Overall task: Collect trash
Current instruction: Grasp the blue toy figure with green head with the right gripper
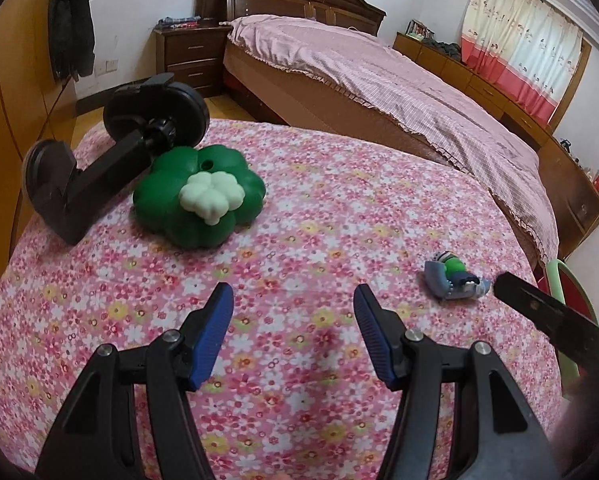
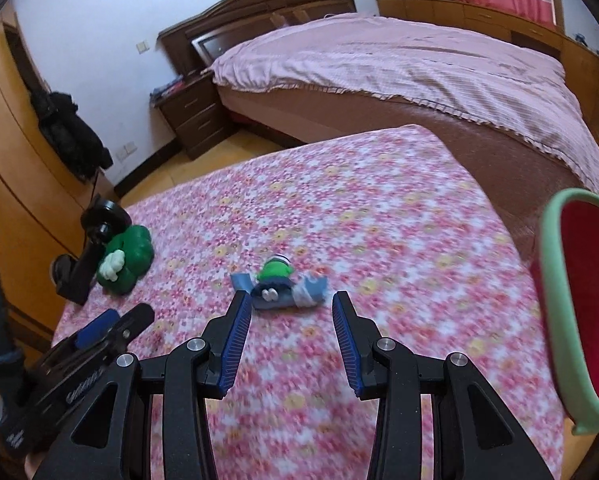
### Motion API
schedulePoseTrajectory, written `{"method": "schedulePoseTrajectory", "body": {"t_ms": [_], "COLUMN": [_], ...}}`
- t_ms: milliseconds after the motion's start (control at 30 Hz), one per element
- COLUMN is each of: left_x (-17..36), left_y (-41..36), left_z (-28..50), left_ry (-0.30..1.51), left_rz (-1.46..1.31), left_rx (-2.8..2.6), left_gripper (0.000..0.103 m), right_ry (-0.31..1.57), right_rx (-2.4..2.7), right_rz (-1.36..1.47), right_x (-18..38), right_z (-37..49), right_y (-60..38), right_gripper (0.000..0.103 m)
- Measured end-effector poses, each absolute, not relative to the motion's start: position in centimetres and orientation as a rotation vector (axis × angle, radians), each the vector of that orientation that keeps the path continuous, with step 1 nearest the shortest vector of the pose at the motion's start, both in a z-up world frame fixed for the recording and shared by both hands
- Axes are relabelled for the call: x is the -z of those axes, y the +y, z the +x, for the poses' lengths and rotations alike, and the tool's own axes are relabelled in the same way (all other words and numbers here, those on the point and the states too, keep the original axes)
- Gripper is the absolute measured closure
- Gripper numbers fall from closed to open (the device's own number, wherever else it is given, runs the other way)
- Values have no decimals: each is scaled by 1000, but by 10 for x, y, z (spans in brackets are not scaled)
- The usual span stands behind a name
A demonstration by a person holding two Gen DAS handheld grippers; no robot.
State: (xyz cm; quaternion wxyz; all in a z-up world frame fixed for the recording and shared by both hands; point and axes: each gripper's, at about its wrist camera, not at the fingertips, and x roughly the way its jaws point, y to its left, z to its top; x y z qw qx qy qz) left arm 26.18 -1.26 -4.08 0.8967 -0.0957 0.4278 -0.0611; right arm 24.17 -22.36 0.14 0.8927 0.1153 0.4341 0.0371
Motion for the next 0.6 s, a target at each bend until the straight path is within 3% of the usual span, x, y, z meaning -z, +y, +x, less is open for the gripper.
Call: {"method": "schedulePoseTrajectory", "body": {"t_ms": [600], "left_x": [51], "left_y": [-11], "left_z": [267], "left_ry": [918], "left_rz": [-233], "left_rx": [132], "left_gripper": [41], "right_ry": [921], "right_rx": [-137], "right_rz": [95], "right_x": [22], "right_z": [290], "right_y": [-199], "right_gripper": [60]}}
